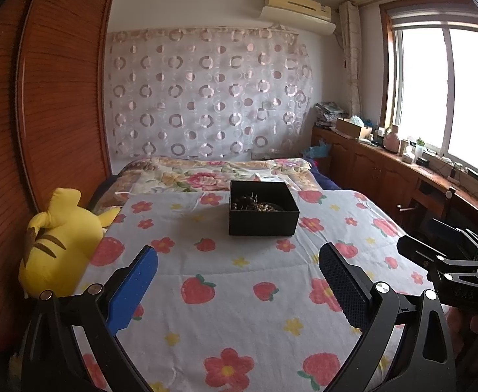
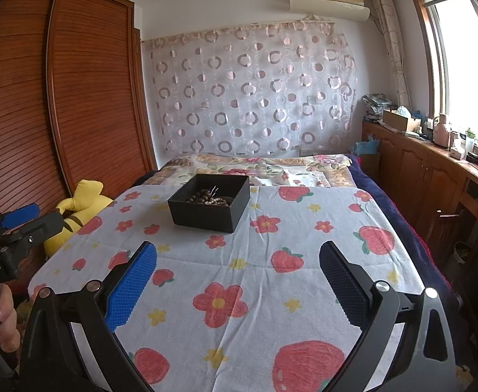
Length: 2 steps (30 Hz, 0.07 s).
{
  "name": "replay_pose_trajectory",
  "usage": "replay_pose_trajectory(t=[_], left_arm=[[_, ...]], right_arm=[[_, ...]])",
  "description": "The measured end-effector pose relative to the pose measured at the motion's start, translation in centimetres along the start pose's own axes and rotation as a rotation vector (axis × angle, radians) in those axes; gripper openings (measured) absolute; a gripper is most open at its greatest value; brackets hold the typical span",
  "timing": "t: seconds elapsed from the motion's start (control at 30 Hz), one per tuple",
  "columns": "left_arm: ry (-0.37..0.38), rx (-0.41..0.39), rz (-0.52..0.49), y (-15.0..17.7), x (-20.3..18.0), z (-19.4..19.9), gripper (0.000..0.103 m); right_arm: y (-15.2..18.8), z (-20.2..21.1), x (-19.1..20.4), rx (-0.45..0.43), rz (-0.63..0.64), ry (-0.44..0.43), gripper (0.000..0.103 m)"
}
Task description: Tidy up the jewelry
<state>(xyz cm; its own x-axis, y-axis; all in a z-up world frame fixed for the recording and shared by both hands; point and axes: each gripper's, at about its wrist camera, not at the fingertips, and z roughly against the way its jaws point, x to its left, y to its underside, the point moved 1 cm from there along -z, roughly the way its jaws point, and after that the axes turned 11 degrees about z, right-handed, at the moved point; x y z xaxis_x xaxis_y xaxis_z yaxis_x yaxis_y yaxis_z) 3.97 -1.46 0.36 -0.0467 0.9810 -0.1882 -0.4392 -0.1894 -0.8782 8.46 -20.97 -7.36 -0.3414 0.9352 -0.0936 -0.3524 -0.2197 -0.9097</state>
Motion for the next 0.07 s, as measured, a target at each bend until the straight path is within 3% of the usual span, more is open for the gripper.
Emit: replay_pose_trajectory(t=[0.07], left_arm=[[0.002,0.001,0.000,0.10,0.21,0.01,0.095]], right_arm=[[-0.03,-0.03,-0.05,-0.001,-0.001,0.000,0.101]])
